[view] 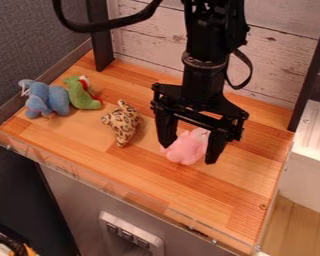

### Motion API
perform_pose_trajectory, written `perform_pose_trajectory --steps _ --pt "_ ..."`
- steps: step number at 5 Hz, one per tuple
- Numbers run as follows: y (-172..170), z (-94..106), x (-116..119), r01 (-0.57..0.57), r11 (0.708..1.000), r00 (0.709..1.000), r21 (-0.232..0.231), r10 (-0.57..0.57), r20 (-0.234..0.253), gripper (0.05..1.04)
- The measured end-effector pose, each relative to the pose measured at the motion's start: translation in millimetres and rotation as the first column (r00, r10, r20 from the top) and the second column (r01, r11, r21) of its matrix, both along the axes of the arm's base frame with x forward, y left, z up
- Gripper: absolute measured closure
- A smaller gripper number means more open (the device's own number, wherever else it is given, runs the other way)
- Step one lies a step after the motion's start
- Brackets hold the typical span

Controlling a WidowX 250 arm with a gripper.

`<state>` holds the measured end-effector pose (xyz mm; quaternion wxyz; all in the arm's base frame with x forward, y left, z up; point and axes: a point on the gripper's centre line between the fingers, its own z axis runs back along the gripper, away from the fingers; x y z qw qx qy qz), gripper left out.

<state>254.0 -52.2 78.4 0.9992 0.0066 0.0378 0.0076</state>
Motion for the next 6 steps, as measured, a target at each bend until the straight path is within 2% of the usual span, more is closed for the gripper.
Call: perform_pose_trajectory --steps 1,2,3,4,5,6 --pt "25.7 -5.1 6.4 -0.128 0.992 0.992 0.006 0.128 -0.016 0.085" --pt "59.8 -11.2 21.7 -0.299 0.954 0.954 0.004 0.299 -0.014 0.086" --pt "105.6 -17.0 28.9 -0.496 0.868 0.868 0.007 0.496 -0.013 0.085" --pt "147.5 -20.1 40.8 -0.627 0.779 0.779 0.003 0.627 -0.010 0.084" --pt "180.6 -27.6 53.0 -0.653 0.757 0.757 0.002 0.653 -0.020 0.085" --pt "205.4 -34.8 69.0 -0.579 0.815 0.815 -0.007 0.579 -0.026 0.084"
